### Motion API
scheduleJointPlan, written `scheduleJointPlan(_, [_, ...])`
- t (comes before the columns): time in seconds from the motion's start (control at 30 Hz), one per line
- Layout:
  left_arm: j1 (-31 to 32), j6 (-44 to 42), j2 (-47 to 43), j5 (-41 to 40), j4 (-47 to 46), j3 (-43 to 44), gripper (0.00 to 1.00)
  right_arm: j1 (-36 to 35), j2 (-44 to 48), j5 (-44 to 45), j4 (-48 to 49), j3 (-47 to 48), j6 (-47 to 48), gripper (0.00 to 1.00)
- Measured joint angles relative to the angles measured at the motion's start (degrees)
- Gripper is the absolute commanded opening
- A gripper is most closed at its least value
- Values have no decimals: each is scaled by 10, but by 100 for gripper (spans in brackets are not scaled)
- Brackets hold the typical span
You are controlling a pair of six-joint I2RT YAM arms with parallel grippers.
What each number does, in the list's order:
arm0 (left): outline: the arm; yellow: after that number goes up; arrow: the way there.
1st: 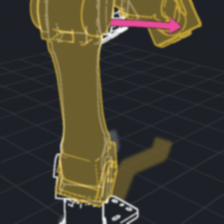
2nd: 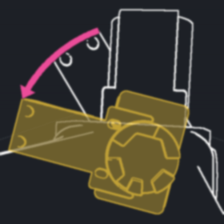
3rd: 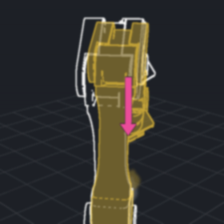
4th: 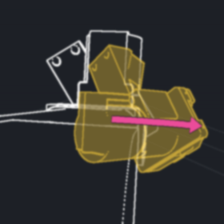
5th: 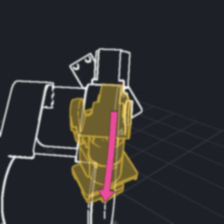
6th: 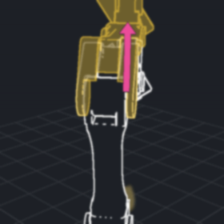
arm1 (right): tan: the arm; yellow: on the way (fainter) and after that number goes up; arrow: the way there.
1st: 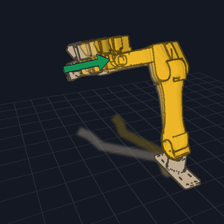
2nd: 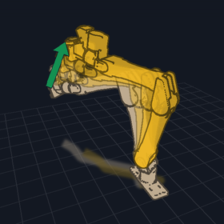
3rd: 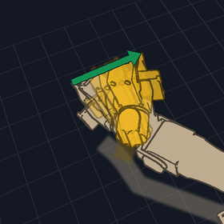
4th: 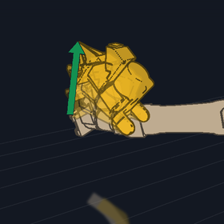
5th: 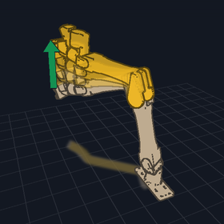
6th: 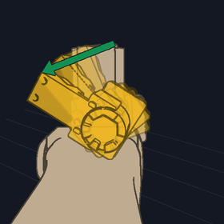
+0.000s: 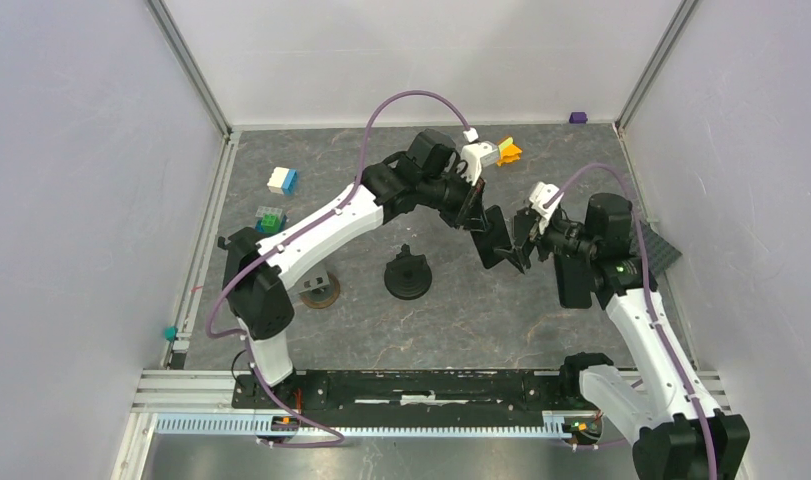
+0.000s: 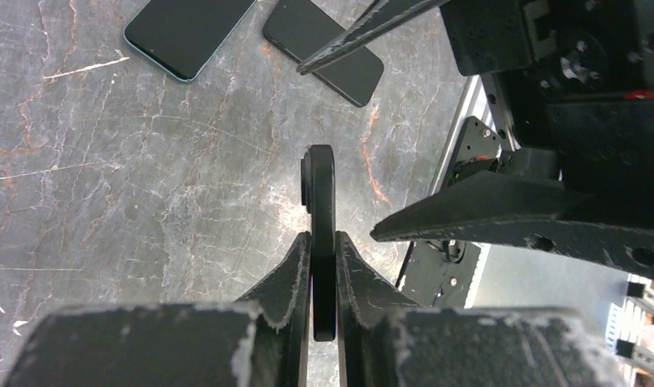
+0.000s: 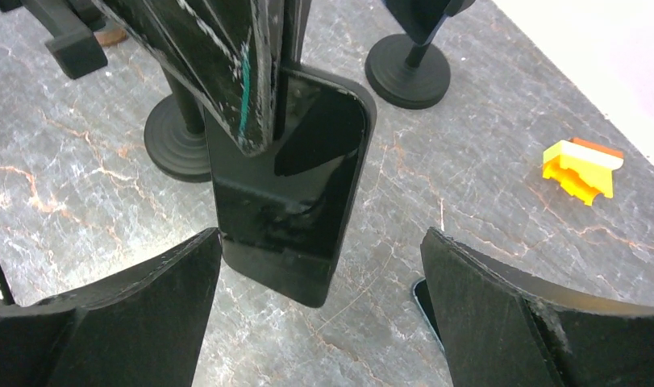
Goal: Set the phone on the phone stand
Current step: Pick up the phone at the center of the board.
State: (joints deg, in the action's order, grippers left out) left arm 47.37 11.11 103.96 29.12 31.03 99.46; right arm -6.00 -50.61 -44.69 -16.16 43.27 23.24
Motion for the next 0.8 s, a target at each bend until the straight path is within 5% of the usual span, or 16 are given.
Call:
scheduleJointPlan(0.47, [0,-131,-62,73,18,-37,2,-4,-56,-70,-99,4,144,98])
scheduleJointPlan(0.8, [0,-133,-67,102,-18,-87,2,-28,-75,-139,-87,3,134,89])
